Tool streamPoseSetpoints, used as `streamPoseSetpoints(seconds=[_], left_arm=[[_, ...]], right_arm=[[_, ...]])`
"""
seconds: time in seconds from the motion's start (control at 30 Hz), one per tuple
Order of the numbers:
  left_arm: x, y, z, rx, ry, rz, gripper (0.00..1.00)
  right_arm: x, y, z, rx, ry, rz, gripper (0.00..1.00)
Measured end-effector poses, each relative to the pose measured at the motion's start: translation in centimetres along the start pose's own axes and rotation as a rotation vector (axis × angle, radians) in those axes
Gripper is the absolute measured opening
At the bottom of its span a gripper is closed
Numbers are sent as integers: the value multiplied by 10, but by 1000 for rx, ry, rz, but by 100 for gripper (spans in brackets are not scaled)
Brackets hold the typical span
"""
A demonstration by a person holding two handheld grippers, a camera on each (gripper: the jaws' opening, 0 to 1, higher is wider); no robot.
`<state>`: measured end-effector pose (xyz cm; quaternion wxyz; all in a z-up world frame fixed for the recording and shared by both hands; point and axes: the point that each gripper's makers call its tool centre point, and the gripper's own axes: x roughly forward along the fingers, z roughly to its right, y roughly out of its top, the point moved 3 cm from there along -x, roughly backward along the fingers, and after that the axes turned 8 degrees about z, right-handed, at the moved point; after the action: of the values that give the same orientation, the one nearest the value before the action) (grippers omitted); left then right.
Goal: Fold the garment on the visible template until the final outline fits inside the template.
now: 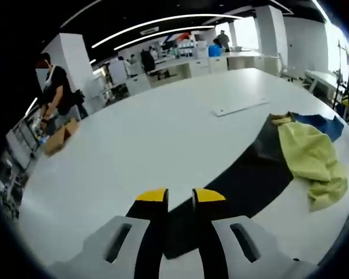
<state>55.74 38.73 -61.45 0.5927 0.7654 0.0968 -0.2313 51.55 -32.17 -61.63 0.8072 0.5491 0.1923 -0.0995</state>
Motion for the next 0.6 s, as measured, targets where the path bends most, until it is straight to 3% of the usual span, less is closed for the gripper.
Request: streamPoseSetpoints(seconds=[0.07,0.27,0.6], left_arm=[[-4,5,12,-17,-44,45,12],[-17,14,39,-2,-110,107,10],[-33,15,84,15,-210,153,10]], right_arm=[[-3,6,-7,7,16,26,10],[-16,20,-30,20,61,90,10],[-30,30,-76,17,163,139,11]])
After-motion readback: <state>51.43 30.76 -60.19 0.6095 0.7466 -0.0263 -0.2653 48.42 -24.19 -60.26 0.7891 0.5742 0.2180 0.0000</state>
